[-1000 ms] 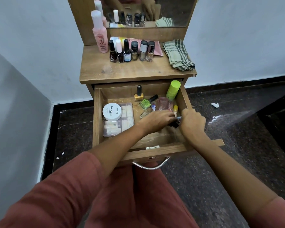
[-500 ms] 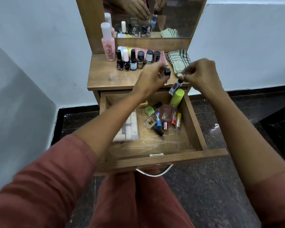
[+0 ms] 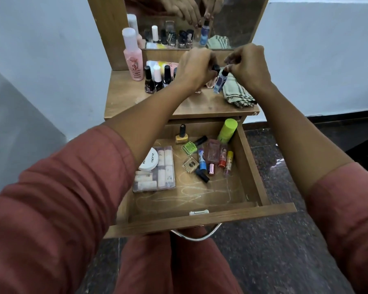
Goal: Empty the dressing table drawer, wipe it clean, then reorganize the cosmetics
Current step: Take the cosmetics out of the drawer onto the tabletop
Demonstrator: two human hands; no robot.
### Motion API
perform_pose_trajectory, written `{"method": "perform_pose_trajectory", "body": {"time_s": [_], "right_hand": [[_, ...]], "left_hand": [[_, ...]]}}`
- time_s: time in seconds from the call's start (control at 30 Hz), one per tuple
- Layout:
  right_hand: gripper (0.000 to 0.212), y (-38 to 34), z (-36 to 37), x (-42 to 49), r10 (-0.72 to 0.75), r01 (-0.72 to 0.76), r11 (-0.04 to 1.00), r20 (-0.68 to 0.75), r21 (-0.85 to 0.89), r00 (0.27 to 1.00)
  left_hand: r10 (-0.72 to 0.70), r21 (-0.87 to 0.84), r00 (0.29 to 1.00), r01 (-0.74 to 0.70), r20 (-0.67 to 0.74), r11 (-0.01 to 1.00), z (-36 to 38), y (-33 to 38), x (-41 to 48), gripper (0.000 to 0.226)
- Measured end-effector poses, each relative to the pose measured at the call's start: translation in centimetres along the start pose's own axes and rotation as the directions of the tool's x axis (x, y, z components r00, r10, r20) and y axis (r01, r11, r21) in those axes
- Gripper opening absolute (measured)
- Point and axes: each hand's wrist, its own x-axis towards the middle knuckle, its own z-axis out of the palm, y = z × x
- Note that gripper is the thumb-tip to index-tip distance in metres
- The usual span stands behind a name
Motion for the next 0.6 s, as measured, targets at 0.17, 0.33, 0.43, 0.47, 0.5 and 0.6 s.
{"method": "perform_pose_trajectory", "body": {"time_s": [0.17,0.33,0.43,0.47,0.5,0.6], "right_hand": [[0.021,0.7,1.4,0.7,-0.032,0.032,0.999,0.008,-0.016,0.999],[0.025,1.0,2.1,0.9,-0.071,0.071,0.997,-0.003,0.011,0.997],[0.026,1.0,2.2,1.0,-0.069,0.069,0.997,0.006,0.031,0.998],[0.027,1.0,2.2,1.0,-0.066,0.066,0.997,0.007,0.035,0.998],[0.029,1.1,2.3,0.9,-0.062,0.061,0.997,0.008,0.041,0.998],[0.034,1.3,2.4,0.8,-0.058,0.057,0.997,0.018,0.053,0.998]], "left_hand": [[-0.040,0.053,0.999,0.039,0.004,0.998,0.9,-0.6,0.6,0.017],[-0.053,0.122,0.998,0.049,0.027,0.991,1.5,-0.8,0.9,0.022],[-0.077,0.127,0.997,0.072,0.032,0.989,1.5,-1.0,0.9,0.023],[-0.080,0.129,0.996,0.075,0.034,0.989,1.5,-1.0,0.9,0.024],[-0.081,0.129,0.996,0.075,0.038,0.989,1.4,-1.0,0.8,0.024],[-0.086,0.110,0.995,0.081,0.043,0.991,1.2,-1.0,0.8,0.025]]}}
